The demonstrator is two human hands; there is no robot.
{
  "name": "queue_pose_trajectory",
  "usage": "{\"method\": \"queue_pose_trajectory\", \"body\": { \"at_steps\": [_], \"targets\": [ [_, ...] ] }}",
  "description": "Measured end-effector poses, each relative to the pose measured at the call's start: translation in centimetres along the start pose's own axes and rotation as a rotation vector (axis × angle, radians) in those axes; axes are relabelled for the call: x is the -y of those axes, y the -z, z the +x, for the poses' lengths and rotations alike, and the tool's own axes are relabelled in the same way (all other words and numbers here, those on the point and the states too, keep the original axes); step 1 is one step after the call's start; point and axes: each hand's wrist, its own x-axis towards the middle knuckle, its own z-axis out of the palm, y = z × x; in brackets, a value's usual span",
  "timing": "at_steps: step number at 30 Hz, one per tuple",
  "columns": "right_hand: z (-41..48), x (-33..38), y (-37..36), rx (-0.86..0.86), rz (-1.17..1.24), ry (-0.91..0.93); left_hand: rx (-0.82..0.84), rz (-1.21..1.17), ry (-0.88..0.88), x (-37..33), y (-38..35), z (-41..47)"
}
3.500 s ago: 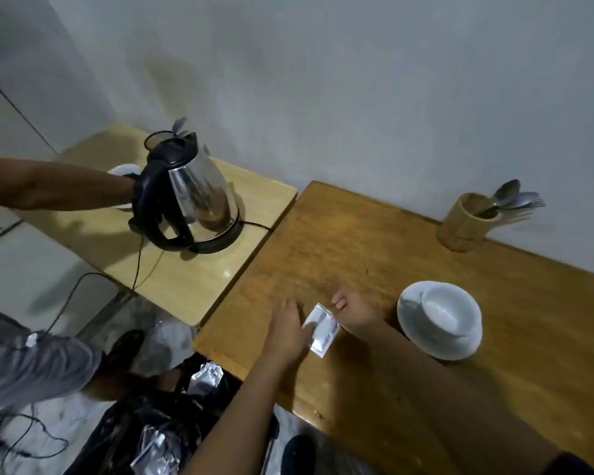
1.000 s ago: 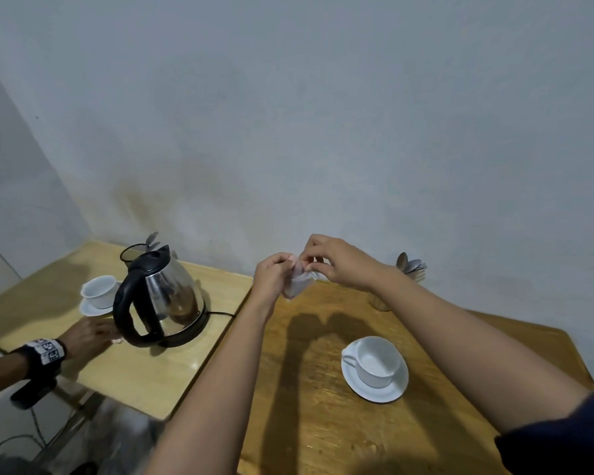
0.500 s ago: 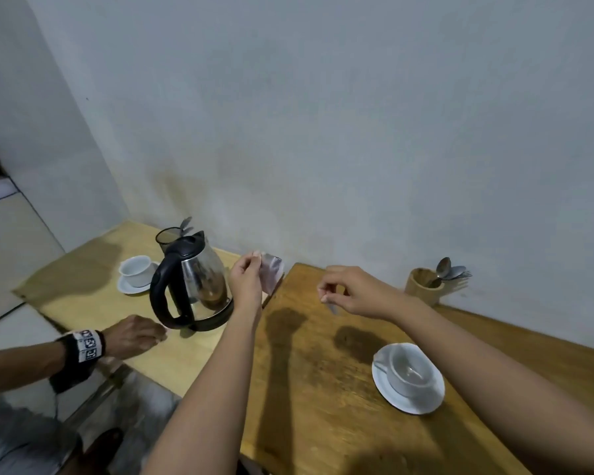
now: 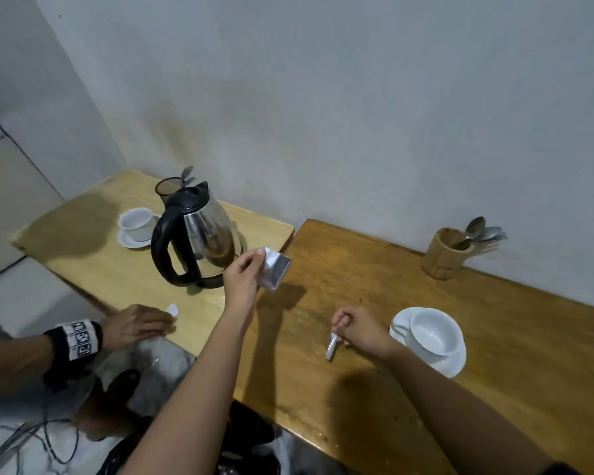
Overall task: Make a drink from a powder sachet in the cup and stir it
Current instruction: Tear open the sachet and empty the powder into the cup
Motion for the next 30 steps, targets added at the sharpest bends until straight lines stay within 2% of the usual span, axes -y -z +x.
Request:
{"method": "queue_pose_trajectory", "body": {
  "at_steps": [8,15,19,23,27,30],
  "targets": [
    [1.4,-2.7,-3.5,-0.016,-0.219,-0.093,0.015,0.03,0.044,1.4,0.6,0.3],
    [1.3,-2.7,-3.8,-0.062,-0.237,-0.041,0.083,0.074,0.056,2.1,-0.3,0.8],
    [0.7,-1.1,-2.4,-0.183,-0.007,0.068,0.136,0.065,0.065,1.8,-2.1,0.5],
    [-1.1,2.3,0.5,-0.175,0.365,0.155,0.199,0.062,0.065,1.1,-5.1,-0.2],
    [-3.0,4.2,3.0,-0.242,0.473,0.214,0.291,0.031,0.04,0.3,-9.2,-1.6],
    [-3.9,4.0,4.8,-0.362,0.525,0.23,0.347,0.004,0.019,0.0,-12.1,-2.9]
  ]
}}
